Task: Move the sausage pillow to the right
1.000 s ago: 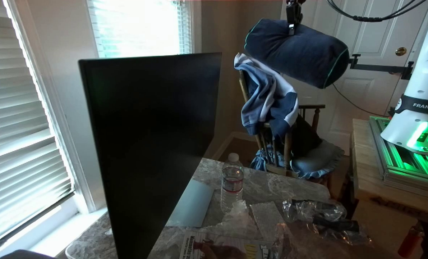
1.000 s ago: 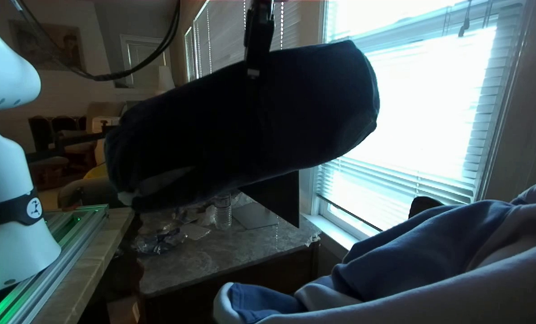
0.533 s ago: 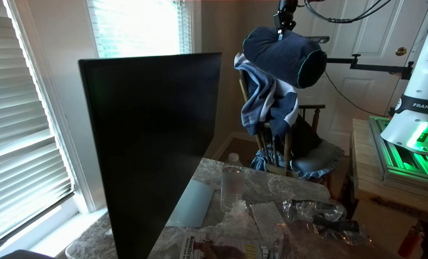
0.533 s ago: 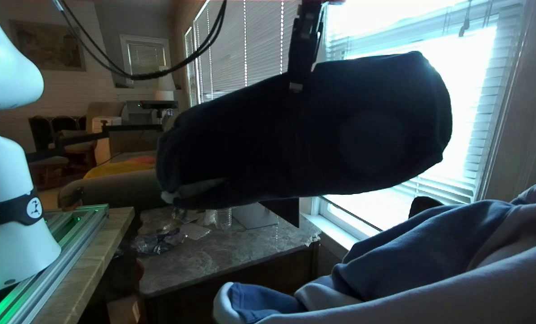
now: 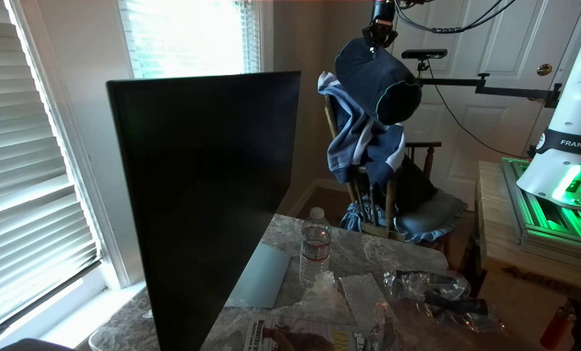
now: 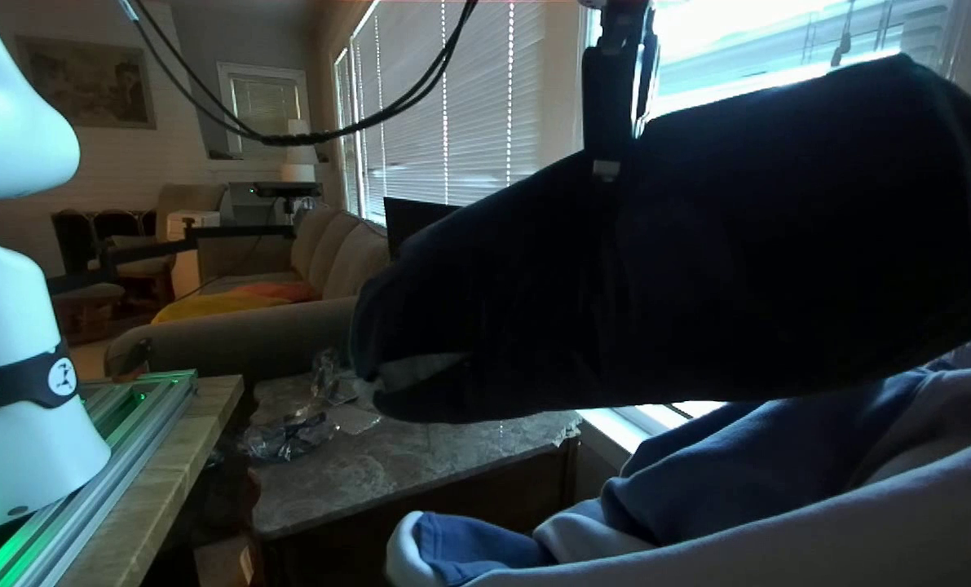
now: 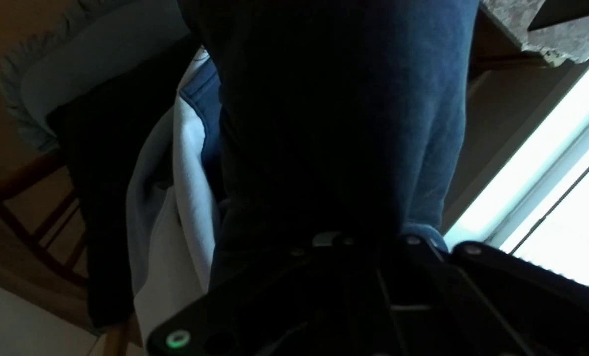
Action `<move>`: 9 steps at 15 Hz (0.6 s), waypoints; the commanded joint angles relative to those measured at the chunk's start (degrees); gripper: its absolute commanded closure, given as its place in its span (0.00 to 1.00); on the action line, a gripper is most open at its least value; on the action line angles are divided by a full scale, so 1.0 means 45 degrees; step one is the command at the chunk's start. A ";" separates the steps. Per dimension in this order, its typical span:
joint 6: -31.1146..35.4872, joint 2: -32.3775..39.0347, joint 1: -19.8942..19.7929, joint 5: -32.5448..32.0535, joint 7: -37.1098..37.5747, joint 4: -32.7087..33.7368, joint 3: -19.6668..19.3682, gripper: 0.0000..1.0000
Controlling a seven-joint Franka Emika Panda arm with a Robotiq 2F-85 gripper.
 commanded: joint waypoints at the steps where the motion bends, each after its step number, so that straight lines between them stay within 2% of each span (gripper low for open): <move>1: -0.0036 0.0028 -0.0147 -0.0094 0.0339 0.0050 0.0122 0.97; 2: -0.0036 0.0053 -0.0153 -0.0103 0.0402 0.0037 0.0119 0.89; 9: -0.0034 0.0149 -0.0151 -0.0104 0.0391 -0.0005 0.0123 0.89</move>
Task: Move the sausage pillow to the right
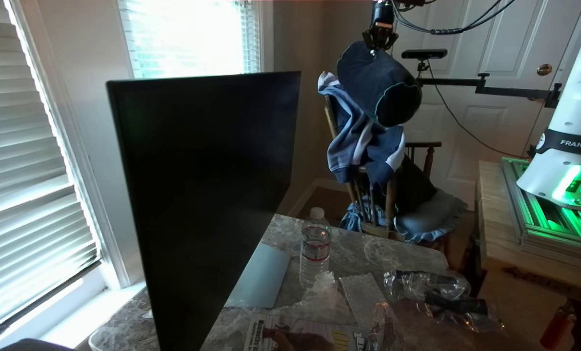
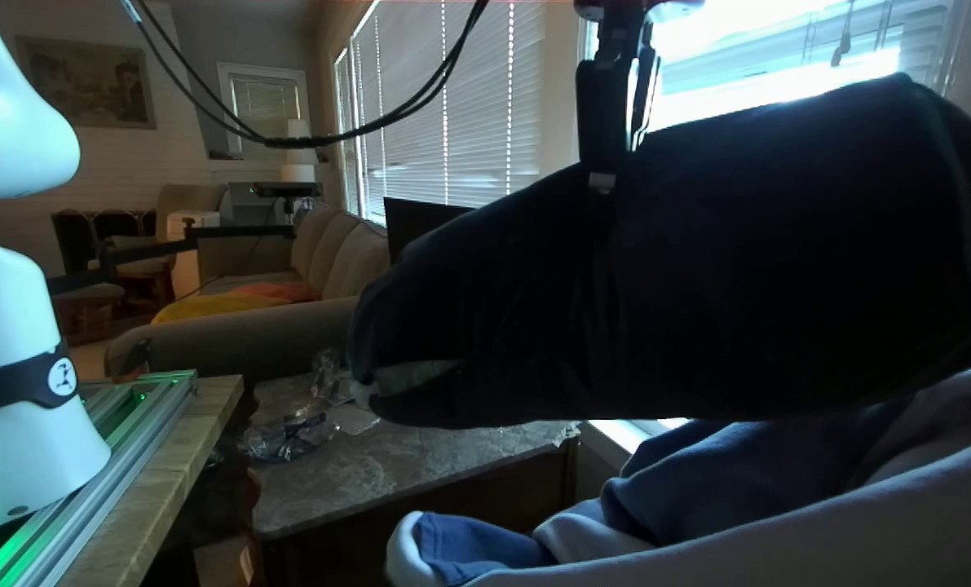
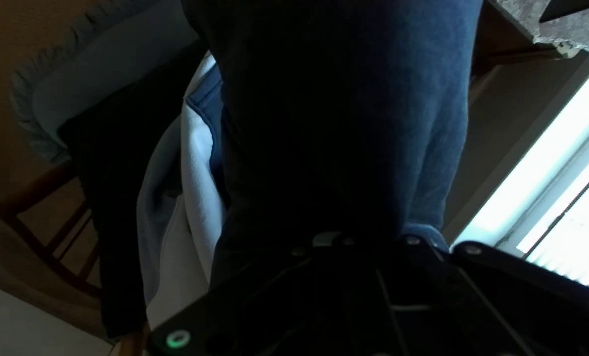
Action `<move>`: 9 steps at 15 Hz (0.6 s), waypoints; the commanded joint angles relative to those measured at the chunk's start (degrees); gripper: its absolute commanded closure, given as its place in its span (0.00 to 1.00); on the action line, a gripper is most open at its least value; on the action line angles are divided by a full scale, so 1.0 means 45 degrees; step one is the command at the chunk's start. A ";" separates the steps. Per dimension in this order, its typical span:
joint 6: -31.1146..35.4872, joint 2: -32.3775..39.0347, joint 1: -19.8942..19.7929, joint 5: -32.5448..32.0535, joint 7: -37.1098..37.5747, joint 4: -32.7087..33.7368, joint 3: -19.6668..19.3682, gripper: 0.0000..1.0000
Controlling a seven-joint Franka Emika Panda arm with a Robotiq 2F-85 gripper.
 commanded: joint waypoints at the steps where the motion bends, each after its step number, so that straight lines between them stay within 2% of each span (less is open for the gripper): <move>1: -0.0043 0.0013 -0.0131 -0.0005 -0.0006 0.0044 0.0124 0.89; 2: -0.0043 0.0013 -0.0131 -0.0005 -0.0006 0.0044 0.0124 0.97; 6: 0.0708 0.0087 -0.0042 0.0463 0.0985 -0.0297 0.0205 0.97; 9: 0.1403 0.0672 -0.0055 0.1192 0.2216 0.0130 0.0228 0.97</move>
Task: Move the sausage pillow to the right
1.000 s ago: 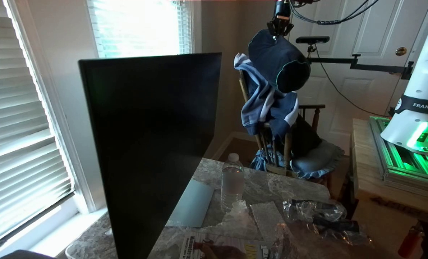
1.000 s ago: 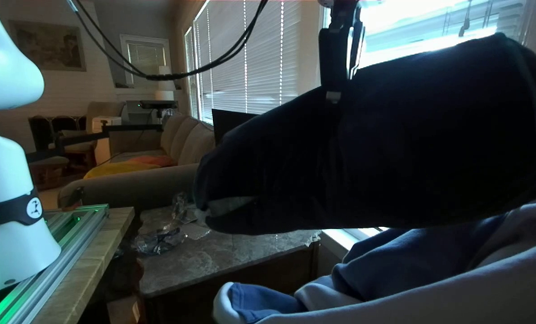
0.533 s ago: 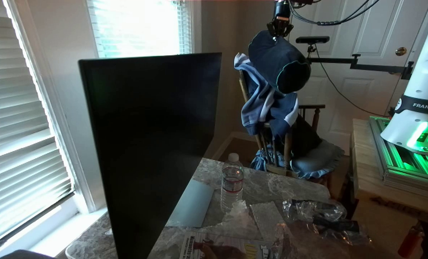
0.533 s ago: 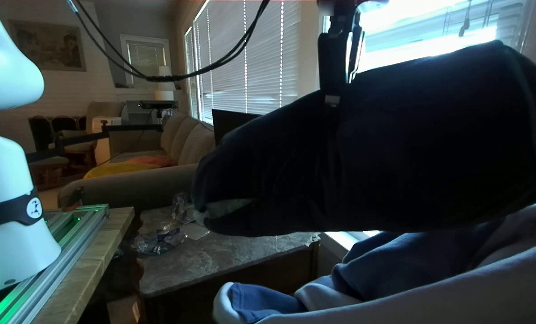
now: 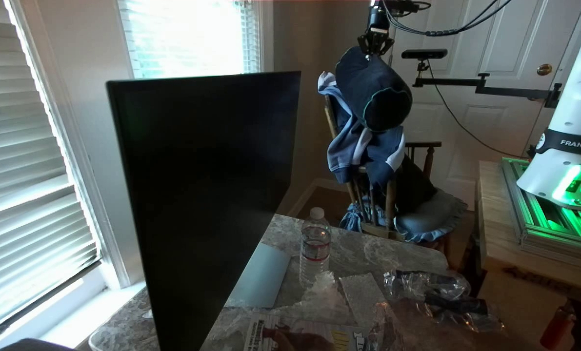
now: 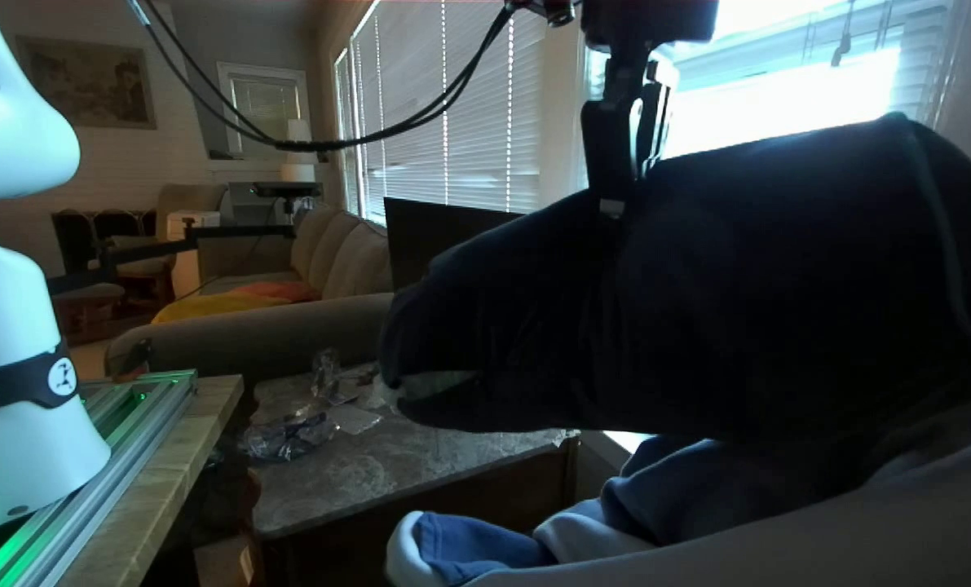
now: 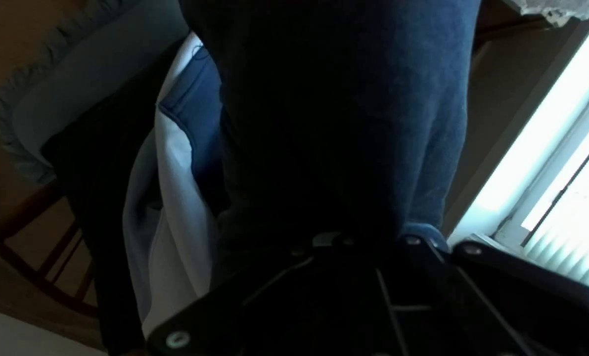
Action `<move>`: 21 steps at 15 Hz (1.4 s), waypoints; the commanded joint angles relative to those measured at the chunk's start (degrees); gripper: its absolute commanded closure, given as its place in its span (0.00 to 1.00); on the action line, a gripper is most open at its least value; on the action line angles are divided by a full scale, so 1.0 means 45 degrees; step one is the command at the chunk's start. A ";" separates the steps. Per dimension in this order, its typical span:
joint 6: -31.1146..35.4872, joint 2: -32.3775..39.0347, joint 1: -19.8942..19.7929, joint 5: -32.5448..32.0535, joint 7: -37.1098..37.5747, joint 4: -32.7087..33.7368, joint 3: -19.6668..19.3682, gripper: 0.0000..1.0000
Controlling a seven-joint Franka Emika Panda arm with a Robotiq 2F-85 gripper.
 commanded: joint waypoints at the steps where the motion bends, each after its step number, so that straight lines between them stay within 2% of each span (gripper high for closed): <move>1: 0.0806 0.0478 -0.0073 0.0913 0.1483 0.0401 0.0106 0.97; 3: 0.1151 0.0894 -0.0134 0.1162 0.2190 0.0811 0.0027 0.97; 8: 0.0792 0.1704 -0.0582 0.0780 0.3060 0.2099 -0.0579 0.97; 11: 0.1160 0.2772 -0.0894 0.1108 0.3907 0.3273 -0.0799 0.97; 18: 0.2189 0.5194 -0.0998 0.0780 0.6255 0.5135 -0.0932 0.97; 21: 0.2196 0.6086 -0.1044 0.0509 0.7181 0.5798 -0.1082 0.97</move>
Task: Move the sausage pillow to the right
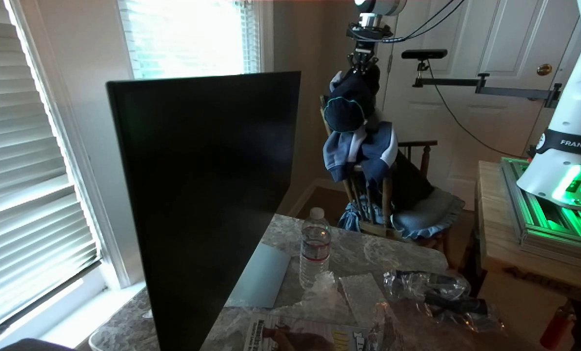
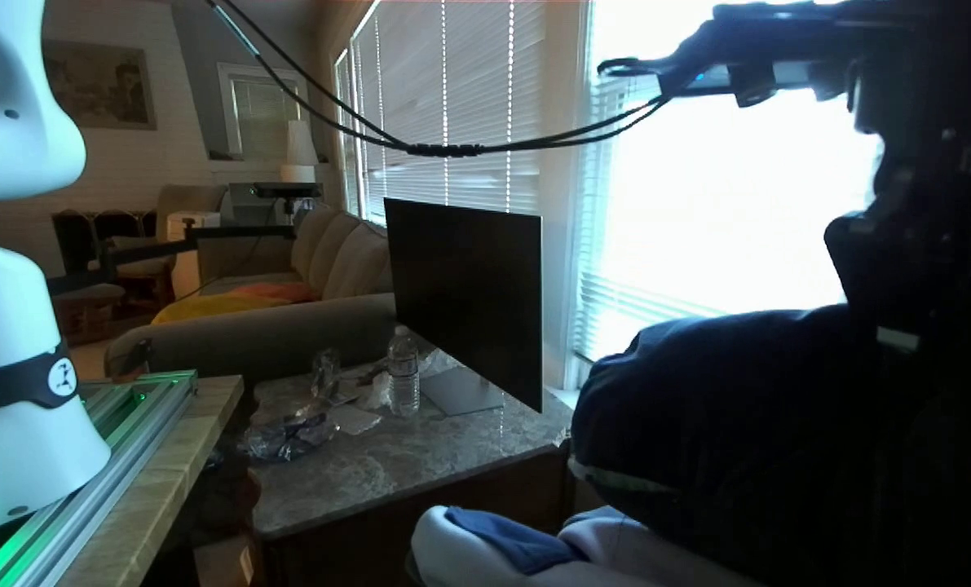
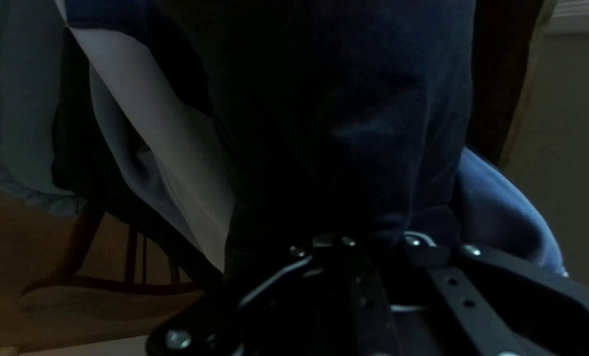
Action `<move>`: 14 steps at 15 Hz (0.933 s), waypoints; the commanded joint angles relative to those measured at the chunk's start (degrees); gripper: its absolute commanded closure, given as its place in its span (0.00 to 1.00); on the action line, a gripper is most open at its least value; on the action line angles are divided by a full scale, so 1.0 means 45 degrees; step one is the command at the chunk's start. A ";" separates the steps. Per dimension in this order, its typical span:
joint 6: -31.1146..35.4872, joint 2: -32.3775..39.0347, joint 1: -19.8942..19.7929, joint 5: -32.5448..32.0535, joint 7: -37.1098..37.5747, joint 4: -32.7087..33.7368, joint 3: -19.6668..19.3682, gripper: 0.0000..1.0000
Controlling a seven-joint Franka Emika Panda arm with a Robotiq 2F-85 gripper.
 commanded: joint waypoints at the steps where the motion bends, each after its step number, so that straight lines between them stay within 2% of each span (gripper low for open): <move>1: 0.0191 0.1380 -0.0093 -0.0306 0.1281 0.1359 -0.0238 0.97; 7: -0.0049 0.2395 -0.0164 -0.0784 0.2144 0.1805 -0.0562 0.97; 14: -0.0290 0.2797 -0.0019 -0.1709 0.2385 0.1211 -0.0838 0.97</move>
